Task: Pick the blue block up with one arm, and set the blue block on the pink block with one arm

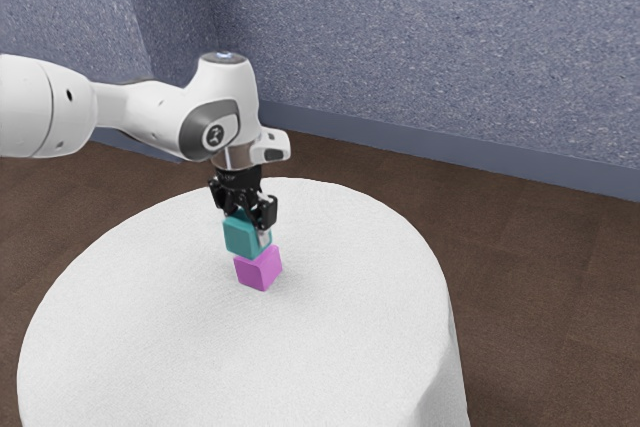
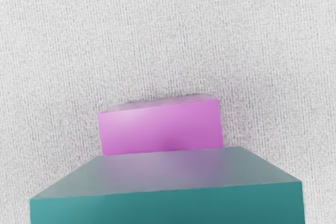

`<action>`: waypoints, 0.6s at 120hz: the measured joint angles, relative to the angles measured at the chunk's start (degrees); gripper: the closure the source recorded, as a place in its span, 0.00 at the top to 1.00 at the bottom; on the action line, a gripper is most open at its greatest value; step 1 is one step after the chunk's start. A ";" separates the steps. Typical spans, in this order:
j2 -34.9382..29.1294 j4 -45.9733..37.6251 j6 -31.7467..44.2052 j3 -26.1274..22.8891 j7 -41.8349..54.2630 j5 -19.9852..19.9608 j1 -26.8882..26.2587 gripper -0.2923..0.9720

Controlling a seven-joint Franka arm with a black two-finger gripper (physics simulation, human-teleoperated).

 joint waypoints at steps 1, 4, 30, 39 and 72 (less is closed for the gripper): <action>0.03 0.00 0.04 0.00 0.00 0.00 0.00 0.50; 0.14 0.01 0.19 0.01 0.00 0.00 0.00 0.50; 1.06 -0.05 1.46 0.18 0.05 0.01 0.04 0.50; 1.57 -0.03 1.90 0.44 0.06 -0.01 -0.02 0.50; 1.91 0.02 3.37 0.89 0.07 -0.02 -0.41 0.50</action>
